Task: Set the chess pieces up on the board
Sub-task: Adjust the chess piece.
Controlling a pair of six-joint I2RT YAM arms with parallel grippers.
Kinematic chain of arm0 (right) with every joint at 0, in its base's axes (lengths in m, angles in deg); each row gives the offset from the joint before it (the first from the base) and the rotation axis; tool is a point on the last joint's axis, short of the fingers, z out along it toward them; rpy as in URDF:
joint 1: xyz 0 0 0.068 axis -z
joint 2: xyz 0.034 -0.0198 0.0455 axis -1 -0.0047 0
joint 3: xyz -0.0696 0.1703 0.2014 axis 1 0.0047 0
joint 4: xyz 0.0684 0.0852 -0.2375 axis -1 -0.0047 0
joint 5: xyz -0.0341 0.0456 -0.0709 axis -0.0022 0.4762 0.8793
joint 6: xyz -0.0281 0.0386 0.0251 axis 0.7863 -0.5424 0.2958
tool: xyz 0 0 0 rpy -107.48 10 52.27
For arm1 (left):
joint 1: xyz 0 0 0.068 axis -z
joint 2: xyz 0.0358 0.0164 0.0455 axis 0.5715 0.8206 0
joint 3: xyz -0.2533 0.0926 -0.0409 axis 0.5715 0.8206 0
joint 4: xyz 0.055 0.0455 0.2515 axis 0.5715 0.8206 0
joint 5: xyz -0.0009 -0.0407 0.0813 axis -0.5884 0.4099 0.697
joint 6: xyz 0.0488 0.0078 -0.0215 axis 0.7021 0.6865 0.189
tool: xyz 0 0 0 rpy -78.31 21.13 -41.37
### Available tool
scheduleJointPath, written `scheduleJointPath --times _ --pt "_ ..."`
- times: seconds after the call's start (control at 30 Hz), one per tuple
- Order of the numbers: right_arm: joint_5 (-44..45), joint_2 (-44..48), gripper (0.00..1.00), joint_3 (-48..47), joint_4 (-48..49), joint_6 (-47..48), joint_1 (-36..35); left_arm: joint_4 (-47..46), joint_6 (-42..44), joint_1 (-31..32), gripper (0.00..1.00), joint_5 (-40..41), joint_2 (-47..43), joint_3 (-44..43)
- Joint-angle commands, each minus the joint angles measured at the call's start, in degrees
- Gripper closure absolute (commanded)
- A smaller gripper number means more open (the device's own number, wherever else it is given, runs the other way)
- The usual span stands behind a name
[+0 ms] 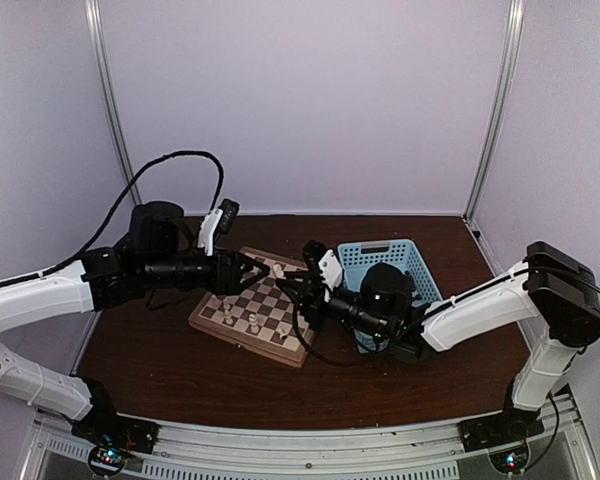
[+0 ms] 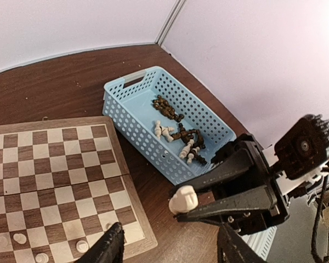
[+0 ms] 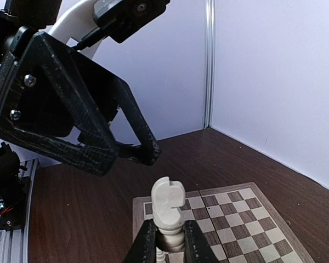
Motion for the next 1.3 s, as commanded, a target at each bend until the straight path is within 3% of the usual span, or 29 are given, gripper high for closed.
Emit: scheduleJointPath --times 0.0,0.13,0.3,0.5,0.63,0.83,1.03,1.17,1.27 --pt "4.7 0.3 0.92 -1.8 1.7 0.5 -0.9 -5.7 -2.2 0.5 0.42 1.1 0.8 -0.5" --pt "4.4 0.0 0.92 -1.9 1.2 2.3 -1.4 -5.0 -2.1 0.6 0.44 0.8 2.7 -1.6" --pt "4.3 -0.5 0.92 -1.8 2.6 2.4 -1.5 -5.0 -1.8 0.5 0.58 -1.3 4.9 -3.5" --pt "4.0 -1.2 0.92 -2.3 2.1 2.5 -1.8 -5.0 -1.4 0.6 0.59 -1.7 5.6 -4.2" --pt "3.9 -1.6 0.92 -2.6 2.2 2.5 -1.7 -6.8 -0.8 0.6 0.54 -3.5 5.3 -3.6" --pt "3.5 -1.9 0.92 -3.0 2.1 2.6 -1.7 -5.5 -0.4 0.7 0.68 -2.7 6.1 -4.1" --pt "2.8 -2.3 0.92 -3.1 2.4 2.4 -1.8 -5.0 -0.2 0.7 0.63 -2.9 6.7 -4.4" --pt "1.6 -2.5 0.92 -3.2 2.8 2.5 -1.8 -5.6 0.1 0.7 0.79 -3.8 6.8 -4.4" --pt "1.2 -2.6 0.92 -3.3 2.5 2.5 -1.8 -5.8 0.2 0.7 0.85 -4.4 6.9 -4.5"
